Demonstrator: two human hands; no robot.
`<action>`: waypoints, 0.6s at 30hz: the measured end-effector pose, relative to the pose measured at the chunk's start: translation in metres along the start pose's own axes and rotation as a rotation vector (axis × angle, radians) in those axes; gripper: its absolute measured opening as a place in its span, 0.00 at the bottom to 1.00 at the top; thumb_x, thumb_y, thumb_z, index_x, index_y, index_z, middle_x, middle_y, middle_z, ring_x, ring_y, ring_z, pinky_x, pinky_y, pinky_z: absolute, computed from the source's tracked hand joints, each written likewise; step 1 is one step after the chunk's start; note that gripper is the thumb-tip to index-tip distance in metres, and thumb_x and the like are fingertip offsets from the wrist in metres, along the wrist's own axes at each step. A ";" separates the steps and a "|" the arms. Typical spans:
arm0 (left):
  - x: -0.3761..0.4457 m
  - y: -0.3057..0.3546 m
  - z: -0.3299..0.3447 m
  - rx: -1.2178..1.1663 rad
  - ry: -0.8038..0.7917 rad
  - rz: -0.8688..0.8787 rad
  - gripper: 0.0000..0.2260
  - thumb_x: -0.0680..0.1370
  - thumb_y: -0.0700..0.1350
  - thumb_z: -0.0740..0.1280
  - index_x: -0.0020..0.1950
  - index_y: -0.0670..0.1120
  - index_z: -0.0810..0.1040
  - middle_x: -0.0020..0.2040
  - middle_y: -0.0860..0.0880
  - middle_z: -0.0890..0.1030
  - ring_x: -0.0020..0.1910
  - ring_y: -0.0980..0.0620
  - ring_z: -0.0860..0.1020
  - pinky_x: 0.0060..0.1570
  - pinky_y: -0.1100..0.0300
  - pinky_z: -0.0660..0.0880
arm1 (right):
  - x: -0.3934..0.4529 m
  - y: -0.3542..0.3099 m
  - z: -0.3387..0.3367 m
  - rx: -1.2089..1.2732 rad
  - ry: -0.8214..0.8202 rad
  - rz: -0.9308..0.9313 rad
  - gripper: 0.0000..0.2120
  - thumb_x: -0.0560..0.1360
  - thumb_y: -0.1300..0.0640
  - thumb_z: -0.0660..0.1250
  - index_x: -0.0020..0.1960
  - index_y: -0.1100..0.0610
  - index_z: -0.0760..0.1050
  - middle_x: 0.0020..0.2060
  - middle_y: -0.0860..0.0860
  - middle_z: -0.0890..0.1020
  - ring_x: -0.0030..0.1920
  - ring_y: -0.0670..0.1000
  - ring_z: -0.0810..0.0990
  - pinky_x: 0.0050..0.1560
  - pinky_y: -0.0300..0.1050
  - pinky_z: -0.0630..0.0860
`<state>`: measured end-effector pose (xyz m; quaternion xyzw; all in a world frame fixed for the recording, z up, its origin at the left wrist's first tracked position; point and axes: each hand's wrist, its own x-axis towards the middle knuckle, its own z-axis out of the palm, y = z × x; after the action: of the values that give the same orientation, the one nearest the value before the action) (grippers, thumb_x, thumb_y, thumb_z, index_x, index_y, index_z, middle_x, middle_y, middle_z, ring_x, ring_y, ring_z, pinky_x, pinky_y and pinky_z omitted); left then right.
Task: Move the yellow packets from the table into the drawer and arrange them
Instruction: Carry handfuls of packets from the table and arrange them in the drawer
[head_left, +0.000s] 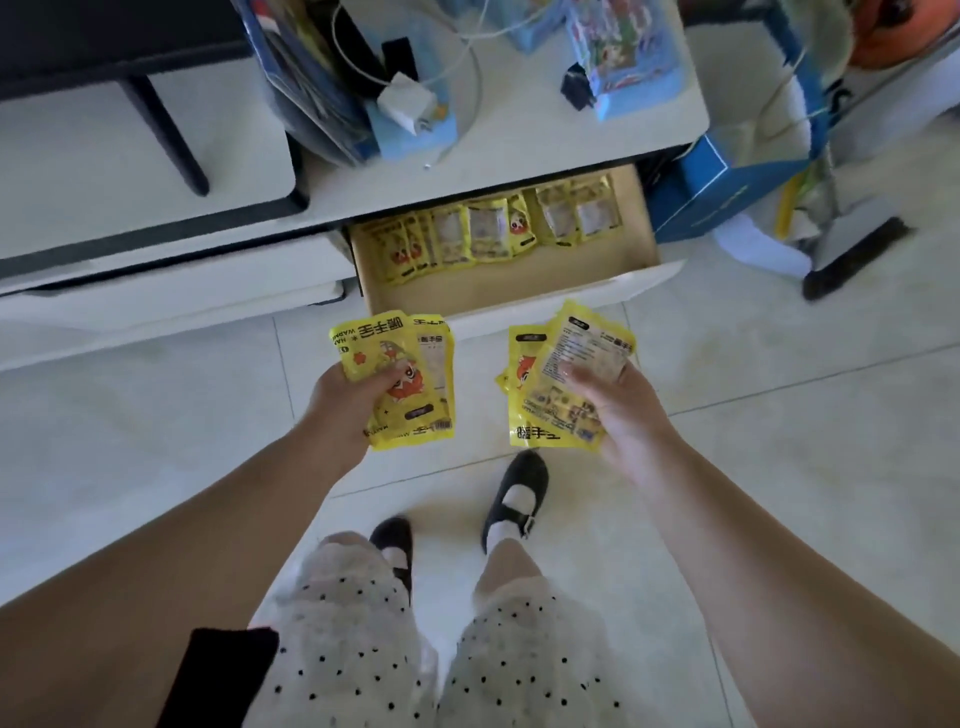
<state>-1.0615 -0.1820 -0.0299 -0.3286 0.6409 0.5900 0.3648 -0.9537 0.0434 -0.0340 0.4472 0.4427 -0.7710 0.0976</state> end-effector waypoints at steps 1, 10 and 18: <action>0.014 0.004 0.007 -0.019 0.014 0.007 0.13 0.74 0.40 0.71 0.58 0.43 0.79 0.52 0.43 0.83 0.51 0.43 0.82 0.50 0.45 0.79 | 0.019 -0.008 0.000 -0.031 -0.005 0.007 0.20 0.66 0.60 0.74 0.57 0.58 0.76 0.54 0.61 0.82 0.55 0.63 0.82 0.56 0.65 0.77; 0.186 0.033 0.049 -0.084 0.033 0.046 0.15 0.74 0.41 0.71 0.60 0.44 0.78 0.51 0.45 0.84 0.48 0.46 0.83 0.44 0.48 0.80 | 0.227 -0.038 0.025 -0.300 0.001 -0.029 0.06 0.73 0.59 0.72 0.48 0.50 0.78 0.51 0.55 0.84 0.52 0.58 0.83 0.55 0.63 0.78; 0.345 0.034 0.074 -0.041 0.010 0.118 0.12 0.73 0.40 0.72 0.56 0.44 0.79 0.51 0.44 0.83 0.45 0.47 0.83 0.42 0.51 0.81 | 0.395 -0.027 0.041 -0.601 0.015 0.100 0.39 0.49 0.43 0.81 0.58 0.50 0.76 0.53 0.50 0.82 0.55 0.54 0.81 0.58 0.58 0.77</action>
<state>-1.2631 -0.1018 -0.3101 -0.3008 0.6487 0.6218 0.3194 -1.2228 0.1248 -0.3161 0.4251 0.6291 -0.5966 0.2599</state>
